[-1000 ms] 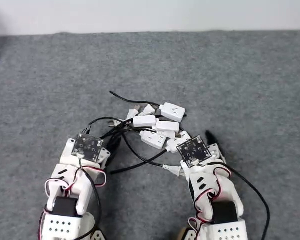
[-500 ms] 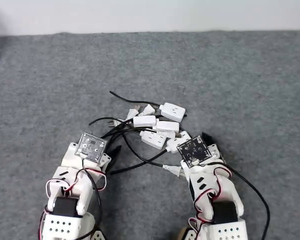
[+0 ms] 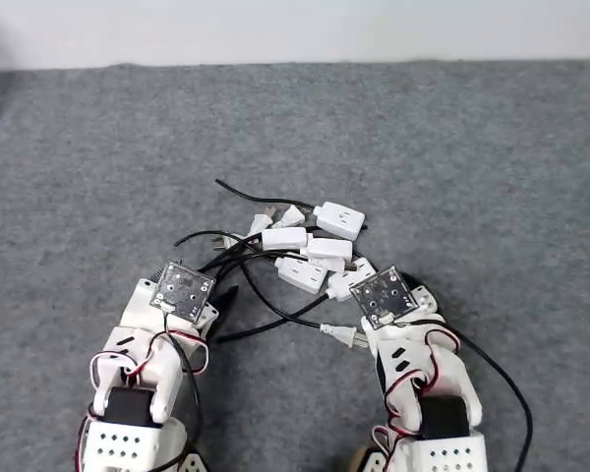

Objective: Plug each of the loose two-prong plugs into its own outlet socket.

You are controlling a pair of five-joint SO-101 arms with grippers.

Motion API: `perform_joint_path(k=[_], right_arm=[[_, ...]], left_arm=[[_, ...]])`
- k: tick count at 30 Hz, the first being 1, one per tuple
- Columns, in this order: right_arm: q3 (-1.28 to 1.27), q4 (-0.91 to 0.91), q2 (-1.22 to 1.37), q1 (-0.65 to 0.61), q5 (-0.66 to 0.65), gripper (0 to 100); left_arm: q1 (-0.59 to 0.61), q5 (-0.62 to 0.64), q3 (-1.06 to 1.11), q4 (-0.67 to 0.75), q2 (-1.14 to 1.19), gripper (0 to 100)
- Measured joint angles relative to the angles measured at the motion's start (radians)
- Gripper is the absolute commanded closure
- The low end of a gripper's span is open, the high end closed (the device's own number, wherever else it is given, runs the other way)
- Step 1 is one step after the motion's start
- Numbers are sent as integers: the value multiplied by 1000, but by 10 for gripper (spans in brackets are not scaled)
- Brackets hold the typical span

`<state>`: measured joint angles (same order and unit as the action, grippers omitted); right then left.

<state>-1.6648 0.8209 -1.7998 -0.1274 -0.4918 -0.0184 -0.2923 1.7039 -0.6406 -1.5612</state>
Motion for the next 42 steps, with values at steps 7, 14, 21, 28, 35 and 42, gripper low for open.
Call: perform_joint_path(k=[7,14,21,28,35,42], right_arm=[[0,0,0,3,0,805],[0,0,0,3,0,805],[0,0,0,23,0,805],[0,0,0,23,0,805],[0,0,0,21,0,805],[0,0,0,9,2,805]], left_arm=[[-25,-5,-146,-129,0,684],[-192,-81,-451,-308,120,684],[-172,-84,-756,-338,703,684],[-25,123,-991,-350,1102,684],[187,350,-919,-278,1100,684],[341,362,-631,-74,1037,684]])
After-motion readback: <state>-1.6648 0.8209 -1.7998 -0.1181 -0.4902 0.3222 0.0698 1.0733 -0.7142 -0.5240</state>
